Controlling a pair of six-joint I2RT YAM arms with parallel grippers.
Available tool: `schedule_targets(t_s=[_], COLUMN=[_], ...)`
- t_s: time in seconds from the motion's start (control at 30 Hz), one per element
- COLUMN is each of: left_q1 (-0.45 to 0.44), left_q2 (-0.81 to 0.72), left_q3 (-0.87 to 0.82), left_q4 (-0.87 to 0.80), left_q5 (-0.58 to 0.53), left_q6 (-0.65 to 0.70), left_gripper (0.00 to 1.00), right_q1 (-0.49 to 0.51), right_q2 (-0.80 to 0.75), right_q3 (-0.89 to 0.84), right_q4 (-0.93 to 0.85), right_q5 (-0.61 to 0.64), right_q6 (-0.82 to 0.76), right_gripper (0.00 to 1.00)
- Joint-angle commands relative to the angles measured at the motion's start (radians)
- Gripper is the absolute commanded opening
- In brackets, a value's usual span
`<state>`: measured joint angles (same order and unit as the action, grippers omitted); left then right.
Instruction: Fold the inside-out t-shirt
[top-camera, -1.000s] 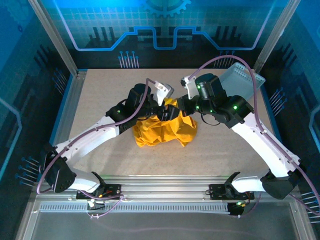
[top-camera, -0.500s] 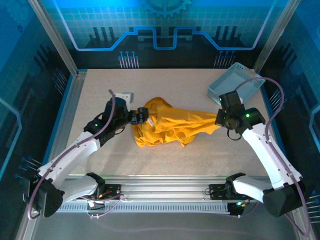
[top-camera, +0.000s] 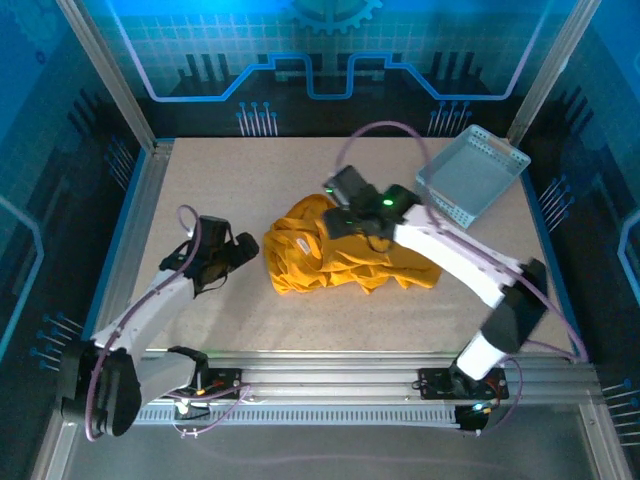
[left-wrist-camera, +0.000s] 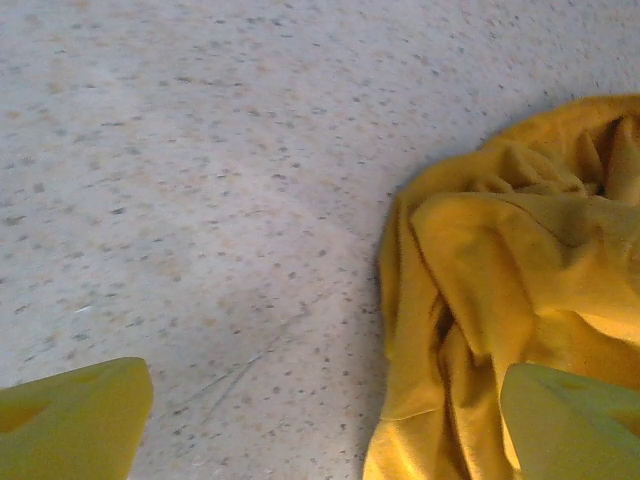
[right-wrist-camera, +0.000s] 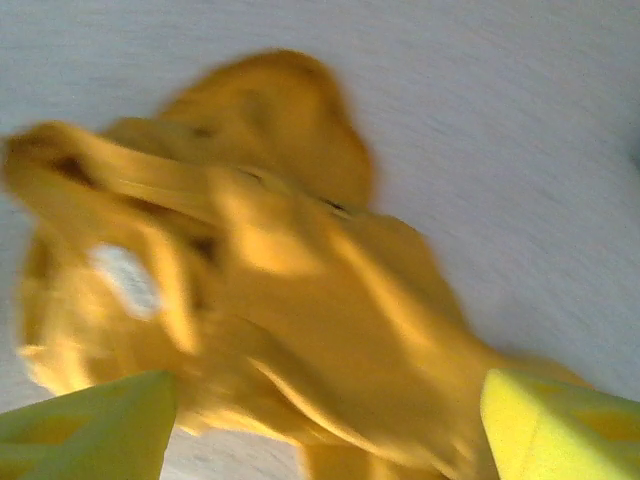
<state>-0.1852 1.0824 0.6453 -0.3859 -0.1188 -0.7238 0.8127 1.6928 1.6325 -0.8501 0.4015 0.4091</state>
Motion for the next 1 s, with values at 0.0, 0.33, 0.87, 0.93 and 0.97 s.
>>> schedule_targets(t_s=[0.0,0.33,0.87,0.93,0.97], left_q1=[0.061,0.213,0.222,0.218,0.214], left_q2=[-0.089,-0.225,-0.064,-0.030,-0.014], left_q3=[-0.055,-0.166,-0.110,-0.093,-0.085], left_q4=[-0.010,-0.034,0.062,0.073,0.078], left_q5=[-0.002,0.057,0.209,0.228,0.232], left_q6=[-0.075,-0.069,-0.050,-0.042,-0.039], left_gripper=[0.90,0.91,0.86,0.84,0.83], right_q1=[0.062,0.085,0.065,0.049,0.037], right_q2=[0.204,0.625,0.287,0.092,-0.006], right_q3=[0.191,0.635,0.552,0.352,0.228], right_q4=[0.054,-0.085,-0.116,-0.063,-0.047], right_q5=[-0.126,-0.164,0.072,0.100,0.108], right_q6=[-0.193,-0.416,-0.356,-0.313,-0.279], right_gripper=[0.81,0.90,0.00,0.00,0.00])
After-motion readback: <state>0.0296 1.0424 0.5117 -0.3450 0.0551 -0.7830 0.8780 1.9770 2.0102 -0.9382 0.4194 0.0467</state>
